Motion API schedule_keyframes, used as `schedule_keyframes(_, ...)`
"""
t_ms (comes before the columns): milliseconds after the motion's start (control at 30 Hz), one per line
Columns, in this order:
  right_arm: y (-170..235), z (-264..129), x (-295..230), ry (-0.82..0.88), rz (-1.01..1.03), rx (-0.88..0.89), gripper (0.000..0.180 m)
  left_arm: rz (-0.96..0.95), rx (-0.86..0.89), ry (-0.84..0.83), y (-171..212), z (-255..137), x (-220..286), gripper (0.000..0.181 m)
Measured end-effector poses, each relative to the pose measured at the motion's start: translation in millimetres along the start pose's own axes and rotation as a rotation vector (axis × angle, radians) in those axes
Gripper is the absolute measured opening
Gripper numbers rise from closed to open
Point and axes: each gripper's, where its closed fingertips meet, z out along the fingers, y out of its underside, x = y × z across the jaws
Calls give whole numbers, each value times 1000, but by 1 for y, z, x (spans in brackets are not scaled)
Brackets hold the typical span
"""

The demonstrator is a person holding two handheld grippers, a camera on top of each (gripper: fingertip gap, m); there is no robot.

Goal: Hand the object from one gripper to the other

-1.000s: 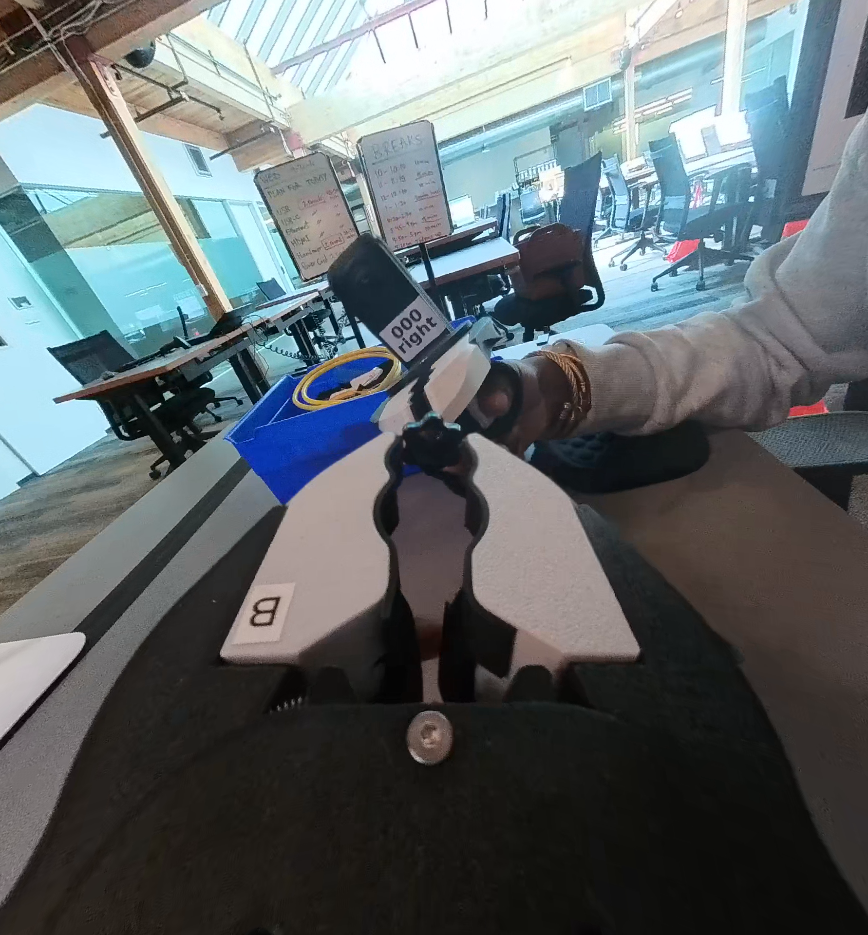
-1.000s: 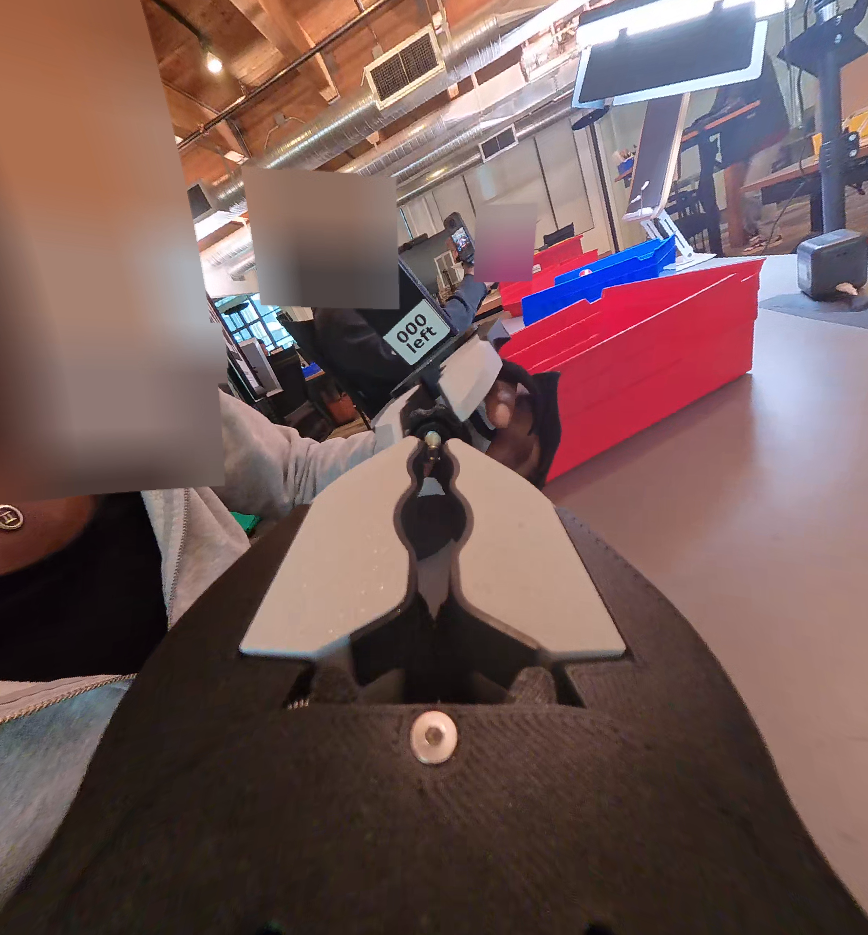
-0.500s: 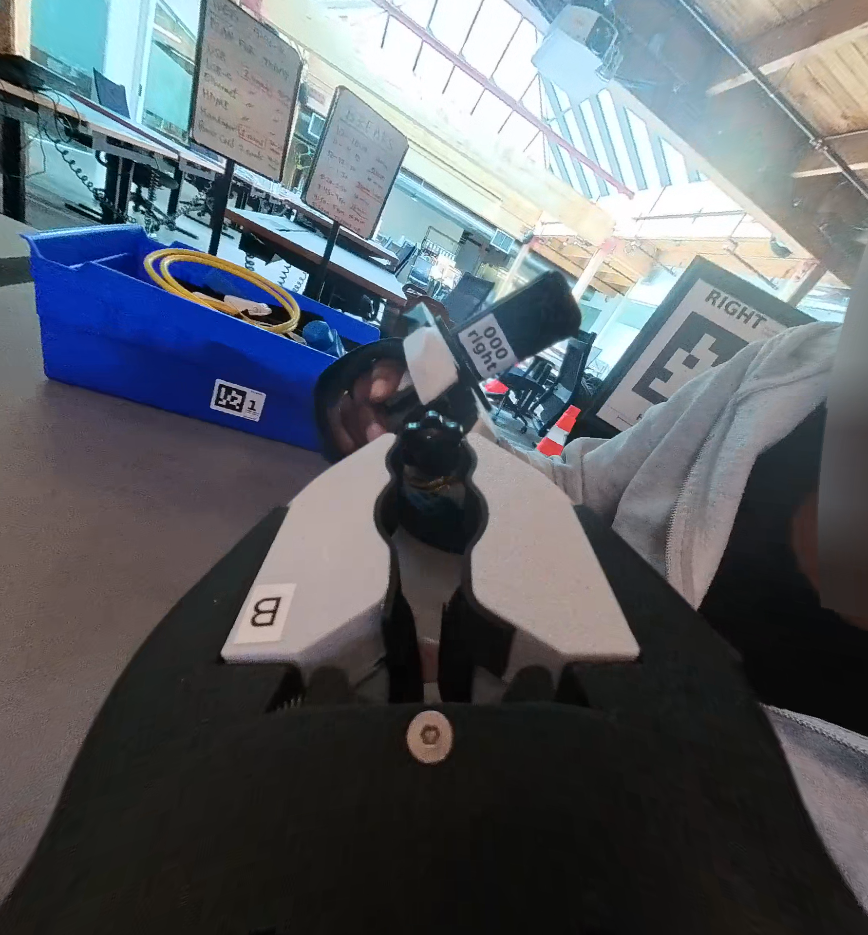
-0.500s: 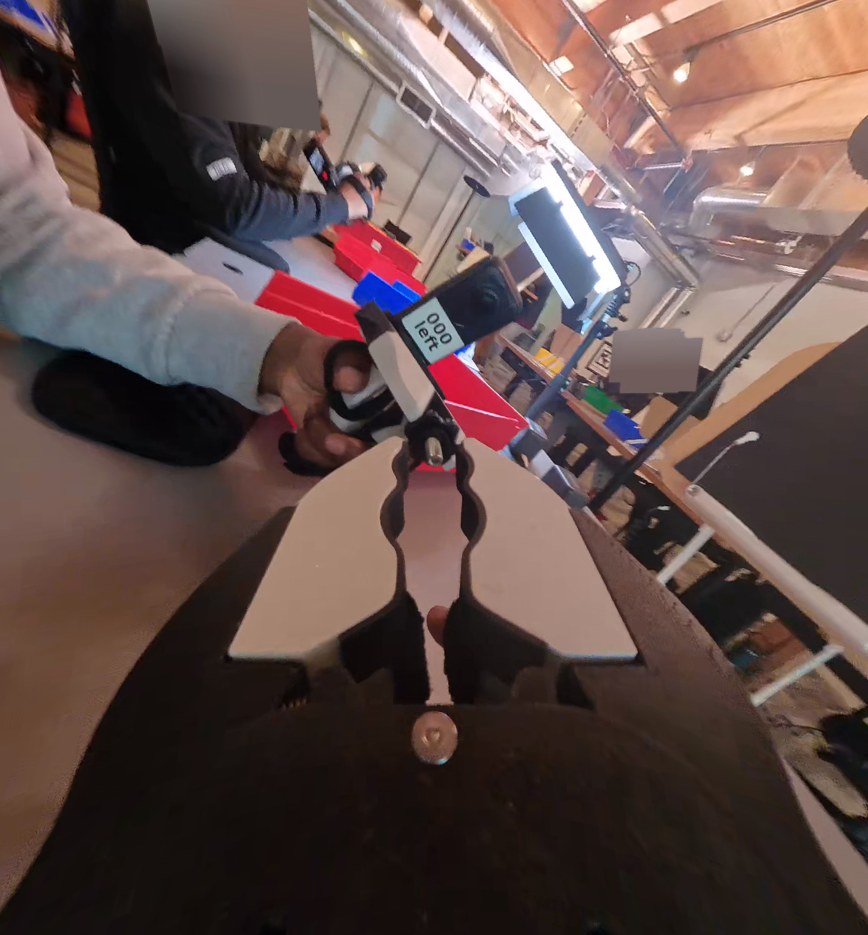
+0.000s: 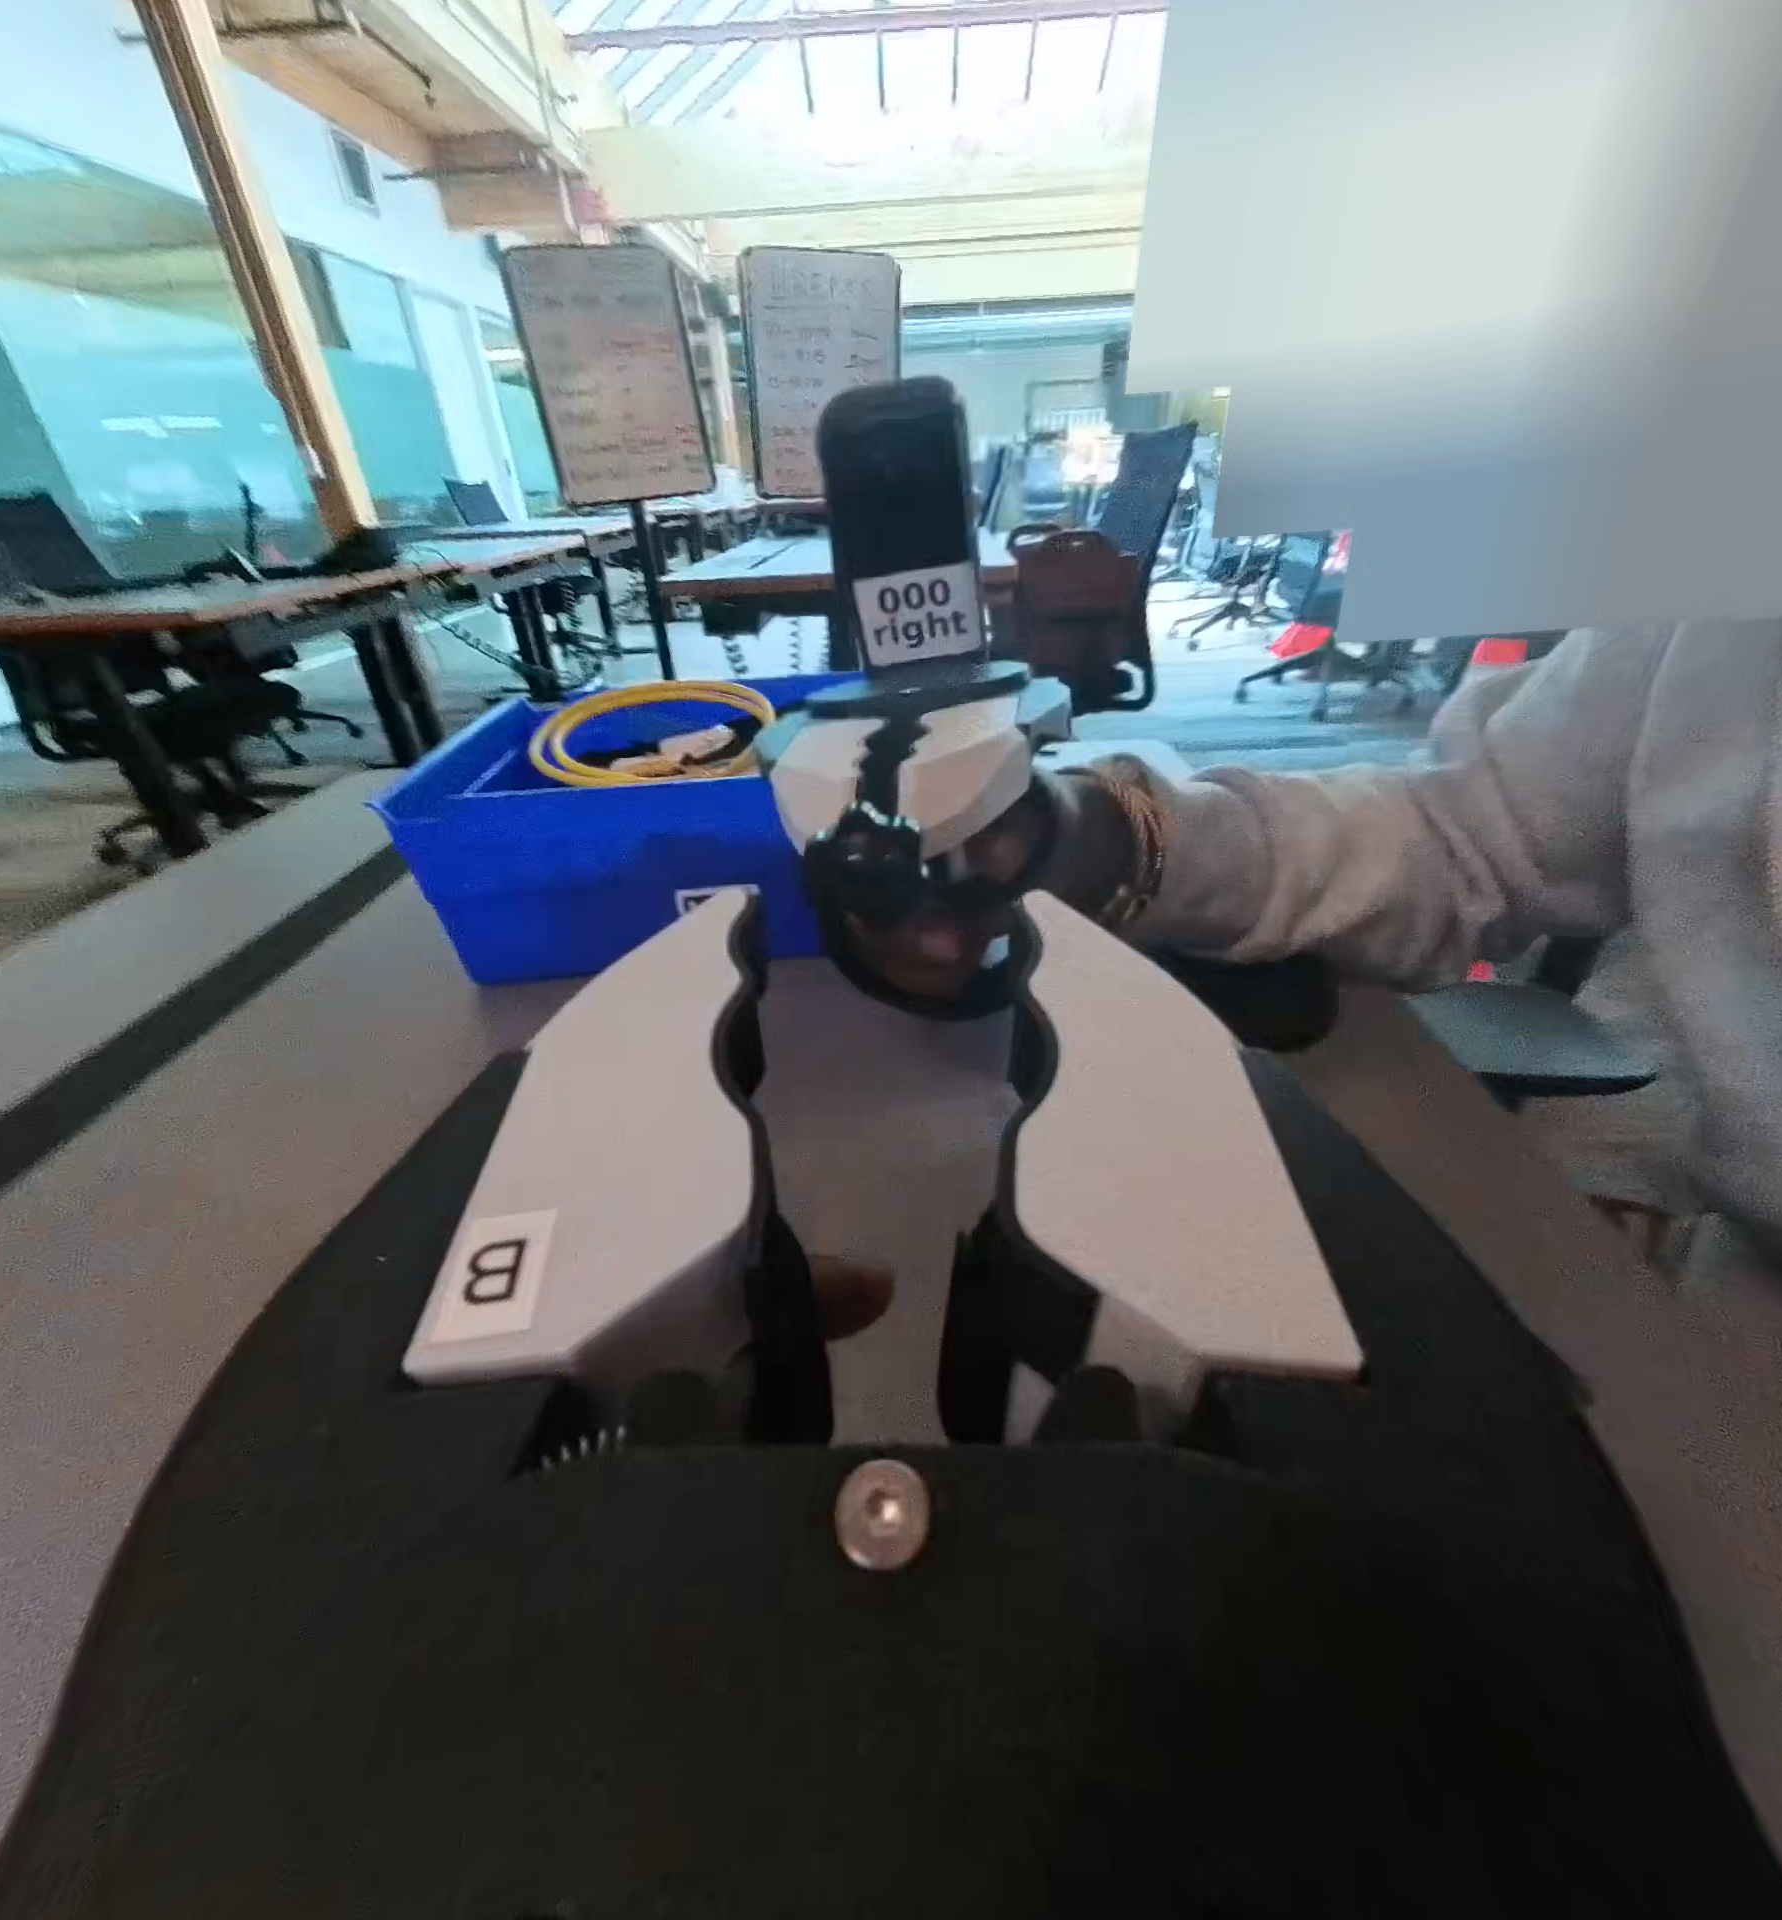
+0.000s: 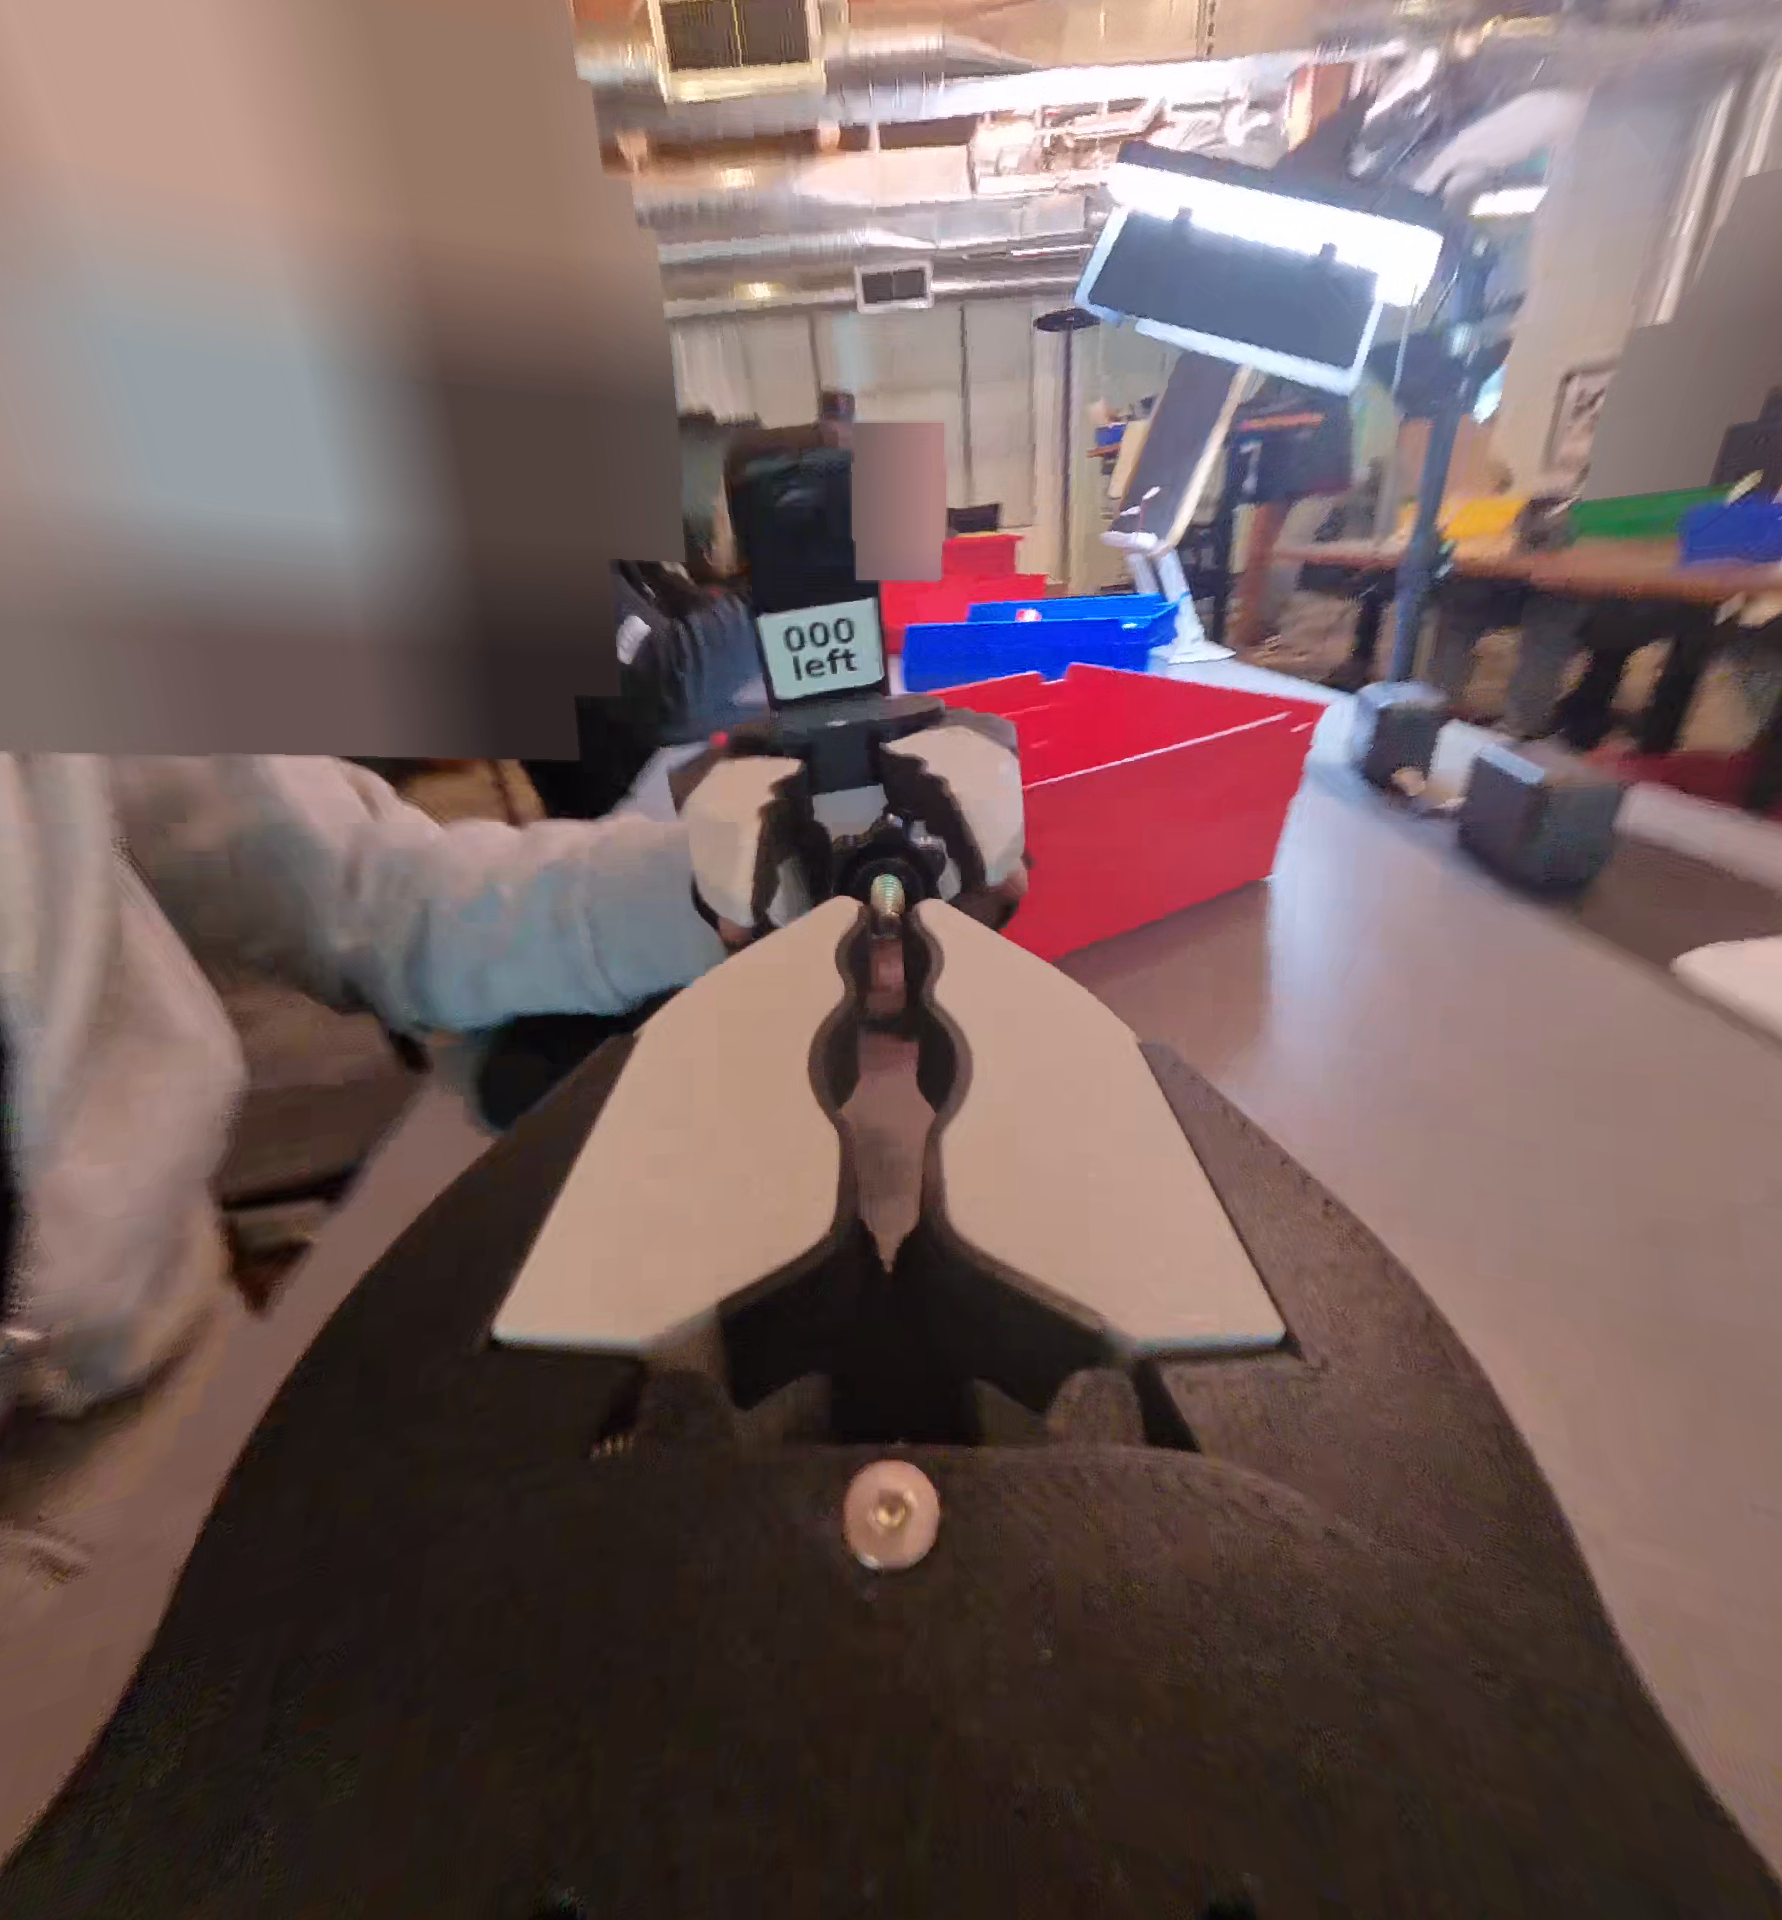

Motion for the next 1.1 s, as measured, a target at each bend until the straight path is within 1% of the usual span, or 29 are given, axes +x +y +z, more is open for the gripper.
schedule_keyframes(67, 0, -2, 2, -47, 148, 28, 5, 109, -4, -39, -2, 1, 0, 41)
schedule_keyframes(133, 1, -1, 0, -81, 220, 34, 5, 150, -4, -60, -3, 2, 0, 39)
schedule_keyframes(233, 6, 2, -3, -103, 240, 9, 5, 149, -13, -36, 1, 3, 2, 34)
schedule_keyframes(333, 7, 3, -5, -119, 249, 4, 6, 150, -41, -32, 7, 5, 1, 24)
schedule_keyframes(400, 7, 4, -6, -121, 242, 4, 6, 125, -44, -22, 6, 5, 2, 24)
schedule_keyframes(467, 7, 4, -5, -107, 187, -1, 6, 51, -51, -2, 6, 3, 1, 24)
schedule_keyframes(533, 3, 4, -2, -43, 47, 23, 21, -60, -13, 36, 1, 2, 2, 23)
schedule_keyframes(567, 0, 3, -1, -3, -46, 34, 24, -129, 6, 55, -2, 2, 2, 23)
schedule_keyframes(667, -7, 0, -6, 71, -346, 30, 25, -271, 27, 97, -5, 0, 0, 23)
schedule_keyframes(767, -7, 2, -11, 103, -513, 4, 21, -341, 27, 124, -4, 0, 0, 23)
schedule_keyframes(867, 1, 6, -11, 113, -563, -46, 18, -347, 6, 133, 0, 1, 2, 23)
schedule_keyframes(967, 1, 6, -11, 116, -567, -47, 6, -350, -4, 152, 2, 3, 5, 24)
schedule_keyframes(1067, 2, 5, -9, 101, -519, -62, 6, -311, 1, 140, 2, 3, 4, 24)
schedule_keyframes(1100, 1, 5, -9, 91, -478, -55, 6, -275, 17, 125, 2, 4, 2, 27)
